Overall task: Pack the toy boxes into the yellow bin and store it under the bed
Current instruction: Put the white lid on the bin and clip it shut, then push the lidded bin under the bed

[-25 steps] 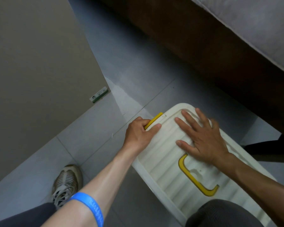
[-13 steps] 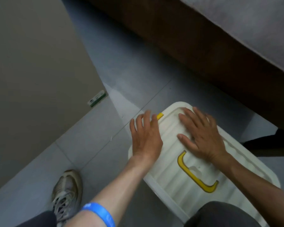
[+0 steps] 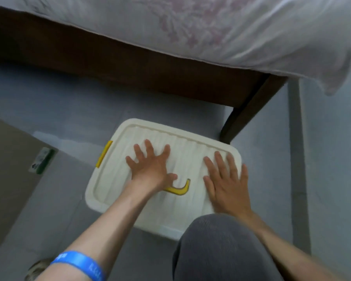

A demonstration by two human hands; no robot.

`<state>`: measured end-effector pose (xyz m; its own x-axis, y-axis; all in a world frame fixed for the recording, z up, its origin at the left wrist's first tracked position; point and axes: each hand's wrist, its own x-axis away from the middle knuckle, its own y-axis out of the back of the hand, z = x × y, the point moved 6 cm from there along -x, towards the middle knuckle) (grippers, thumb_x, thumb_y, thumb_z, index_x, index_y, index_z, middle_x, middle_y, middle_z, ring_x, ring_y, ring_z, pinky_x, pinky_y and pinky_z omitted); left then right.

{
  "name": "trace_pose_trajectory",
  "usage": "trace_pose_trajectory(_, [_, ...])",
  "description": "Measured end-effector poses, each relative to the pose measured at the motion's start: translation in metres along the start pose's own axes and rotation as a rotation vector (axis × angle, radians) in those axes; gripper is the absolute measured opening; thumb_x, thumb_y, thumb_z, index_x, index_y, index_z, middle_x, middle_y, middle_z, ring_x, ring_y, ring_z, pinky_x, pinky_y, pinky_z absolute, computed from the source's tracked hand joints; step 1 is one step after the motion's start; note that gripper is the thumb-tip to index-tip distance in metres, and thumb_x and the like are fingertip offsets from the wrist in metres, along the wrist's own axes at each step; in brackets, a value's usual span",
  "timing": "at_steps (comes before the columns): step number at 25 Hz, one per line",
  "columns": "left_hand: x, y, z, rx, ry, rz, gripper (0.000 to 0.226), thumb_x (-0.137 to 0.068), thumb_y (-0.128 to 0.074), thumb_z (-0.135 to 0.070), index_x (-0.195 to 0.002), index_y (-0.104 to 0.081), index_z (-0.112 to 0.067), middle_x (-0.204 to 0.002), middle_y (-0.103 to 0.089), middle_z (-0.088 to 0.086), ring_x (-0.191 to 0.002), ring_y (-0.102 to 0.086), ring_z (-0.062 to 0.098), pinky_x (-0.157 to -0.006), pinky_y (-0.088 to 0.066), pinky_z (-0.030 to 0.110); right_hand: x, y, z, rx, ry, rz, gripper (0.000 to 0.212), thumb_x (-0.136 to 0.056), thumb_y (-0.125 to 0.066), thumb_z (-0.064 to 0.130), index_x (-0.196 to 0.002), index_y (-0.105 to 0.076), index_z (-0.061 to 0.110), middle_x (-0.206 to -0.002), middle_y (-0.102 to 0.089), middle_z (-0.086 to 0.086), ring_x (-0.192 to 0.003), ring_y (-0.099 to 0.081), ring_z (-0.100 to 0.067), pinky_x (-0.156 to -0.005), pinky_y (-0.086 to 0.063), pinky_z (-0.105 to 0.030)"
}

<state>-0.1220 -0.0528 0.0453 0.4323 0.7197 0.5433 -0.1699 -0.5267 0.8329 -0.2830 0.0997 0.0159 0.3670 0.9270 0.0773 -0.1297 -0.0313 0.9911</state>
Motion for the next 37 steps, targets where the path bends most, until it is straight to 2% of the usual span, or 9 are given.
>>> trace_pose_trajectory(5, [0.023,-0.040,-0.082,-0.120,-0.352,0.186,0.125,-0.060,-0.067,-0.079,-0.134,0.032,-0.059,-0.151,0.044,-0.007,-0.137,0.038,0.042,-0.110,0.005,0.070,-0.002,0.007,-0.003,-0.286,-0.075,-0.094,0.058,-0.103,-0.017,0.048,-0.156,-0.026,0.026,-0.167,-0.013,0.000,-0.154,-0.008,-0.022,-0.123,0.000,-0.050])
trace_pose_trajectory(8, [0.017,-0.058,-0.084,-0.263,-0.311,0.171,0.132,-0.049,-0.069,-0.084,-0.121,0.040,-0.067,-0.146,0.050,-0.007,-0.135,0.038,0.050,-0.106,0.003,0.075,0.020,0.009,-0.035,-0.819,-0.446,-0.197,0.065,-0.095,-0.052,0.042,-0.153,-0.029,0.023,-0.165,-0.020,0.000,-0.149,-0.022,-0.019,-0.121,-0.018,-0.041])
trace_pose_trajectory(12, [0.005,-0.062,-0.079,-0.241,-0.290,0.129,0.133,-0.037,-0.068,-0.087,-0.118,0.037,-0.074,-0.133,0.060,-0.017,-0.136,0.038,0.047,-0.104,0.004,0.076,0.073,-0.022,-0.036,-1.560,-1.054,0.249,0.066,-0.078,-0.080,0.043,-0.132,-0.058,0.011,-0.116,-0.070,0.000,-0.089,-0.071,-0.010,-0.069,-0.055,-0.020])
trace_pose_trajectory(15, [0.002,-0.066,-0.077,-0.242,-0.281,0.118,0.134,-0.031,-0.067,-0.088,-0.117,0.036,-0.075,-0.119,0.069,-0.022,-0.137,0.037,0.046,-0.105,0.004,0.075,0.087,-0.018,-0.044,-1.268,-0.968,0.215,0.025,-0.075,-0.081,0.043,-0.082,-0.071,0.022,-0.082,-0.076,0.003,-0.066,-0.072,-0.010,-0.059,-0.058,-0.028])
trace_pose_trajectory(19, [0.001,-0.064,-0.079,-0.234,-0.292,0.077,0.134,-0.032,-0.069,-0.088,-0.116,0.035,-0.076,-0.126,0.062,-0.021,-0.138,0.036,0.045,-0.106,0.003,0.075,0.072,0.008,-0.045,-0.646,-0.763,0.106,0.041,-0.083,-0.066,0.057,-0.063,-0.063,0.021,-0.060,-0.061,0.009,-0.056,-0.058,-0.011,-0.051,-0.043,-0.027])
trace_pose_trajectory(27, [-0.009,-0.025,-0.098,-0.114,-0.220,0.082,0.124,-0.055,-0.074,-0.077,-0.140,0.016,-0.064,-0.157,0.033,-0.010,-0.142,0.029,0.044,-0.111,0.005,0.068,0.012,0.034,-0.049,-0.385,-0.581,-0.084,0.041,-0.097,-0.055,0.046,-0.094,-0.066,0.006,-0.088,-0.070,-0.013,-0.083,-0.065,-0.034,-0.060,-0.032,-0.033])
trace_pose_trajectory(30, [0.016,-0.008,-0.050,0.173,-0.133,-0.232,0.093,-0.079,-0.060,-0.067,-0.153,-0.009,-0.043,-0.166,0.009,-0.002,-0.150,0.011,0.029,-0.119,0.002,0.058,0.017,0.016,-0.042,-0.543,-0.457,-0.098,0.042,-0.101,-0.045,0.041,-0.135,-0.044,0.016,-0.128,-0.059,-0.018,-0.108,-0.059,-0.036,-0.074,-0.048,-0.042])
trace_pose_trajectory(33, [0.083,-0.048,0.058,0.351,0.238,-0.558,0.078,-0.086,-0.040,-0.067,-0.154,-0.024,-0.032,-0.165,-0.010,0.007,-0.150,-0.003,0.031,-0.116,-0.012,0.062,0.074,-0.019,0.001,-0.231,-0.009,-0.252,0.055,-0.101,-0.029,0.055,-0.145,-0.038,0.023,-0.153,-0.037,-0.011,-0.137,-0.035,-0.036,-0.107,-0.029,-0.061])
trace_pose_trajectory(37, [0.090,-0.083,0.077,0.294,0.049,-0.440,0.069,-0.087,-0.021,-0.069,-0.152,-0.011,-0.046,-0.163,0.008,-0.014,-0.149,0.019,0.015,-0.117,0.005,0.057,0.078,-0.045,0.012,-0.125,0.141,-0.234,0.051,-0.101,-0.031,0.051,-0.147,-0.041,0.030,-0.156,-0.037,0.000,-0.139,-0.036,-0.036,-0.111,-0.017,-0.065])
